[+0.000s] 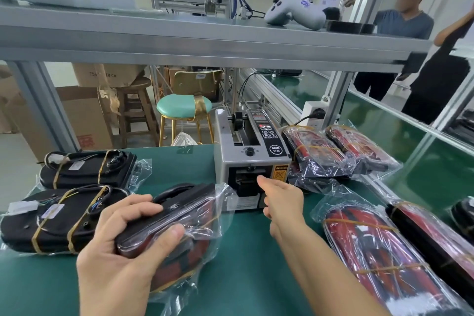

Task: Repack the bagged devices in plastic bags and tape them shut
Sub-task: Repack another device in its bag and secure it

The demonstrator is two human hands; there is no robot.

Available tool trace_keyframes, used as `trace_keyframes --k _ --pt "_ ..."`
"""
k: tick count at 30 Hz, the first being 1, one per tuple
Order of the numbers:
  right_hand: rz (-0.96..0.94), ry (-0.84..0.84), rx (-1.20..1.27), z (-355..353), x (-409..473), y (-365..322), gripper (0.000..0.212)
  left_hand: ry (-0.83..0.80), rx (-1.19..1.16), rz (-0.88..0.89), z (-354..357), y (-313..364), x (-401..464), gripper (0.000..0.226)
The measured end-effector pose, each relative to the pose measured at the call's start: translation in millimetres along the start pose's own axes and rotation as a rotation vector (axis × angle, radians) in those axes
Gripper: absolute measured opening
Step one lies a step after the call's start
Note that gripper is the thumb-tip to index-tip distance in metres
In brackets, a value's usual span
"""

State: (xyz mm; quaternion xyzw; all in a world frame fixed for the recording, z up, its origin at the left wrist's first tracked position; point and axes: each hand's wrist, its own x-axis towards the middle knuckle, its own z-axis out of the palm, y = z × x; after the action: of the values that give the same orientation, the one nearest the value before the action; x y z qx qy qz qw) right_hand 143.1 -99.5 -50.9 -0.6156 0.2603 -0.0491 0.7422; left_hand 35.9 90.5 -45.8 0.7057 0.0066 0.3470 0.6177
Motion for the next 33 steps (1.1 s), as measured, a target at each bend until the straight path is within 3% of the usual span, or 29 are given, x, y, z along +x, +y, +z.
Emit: trace_keyframes --k 13,19,23,27,31,33 --pt "0.065 0.093 -0.001 16 -1 -7 0.007 0.007 -0.013 -0.005 6 16 -6 0.033" --pt "0.170 0.089 0.071 19 -3 -8 0.033 0.001 0.011 0.027 6 15 -8 0.035" --pt "0.190 -0.186 0.115 -6 -22 -11 0.029 -0.009 0.060 0.084 11 19 -9 0.028" --pt "0.027 -0.436 0.003 -24 -62 -35 0.011 -0.018 0.168 0.166 19 21 -12 0.030" --pt "-0.149 -0.668 -0.059 -15 -98 -56 0.030 -0.002 0.218 0.193 25 21 -15 0.029" --pt "-0.176 -0.705 -0.125 -10 -107 -54 0.026 0.012 0.228 0.211 26 21 -17 0.029"
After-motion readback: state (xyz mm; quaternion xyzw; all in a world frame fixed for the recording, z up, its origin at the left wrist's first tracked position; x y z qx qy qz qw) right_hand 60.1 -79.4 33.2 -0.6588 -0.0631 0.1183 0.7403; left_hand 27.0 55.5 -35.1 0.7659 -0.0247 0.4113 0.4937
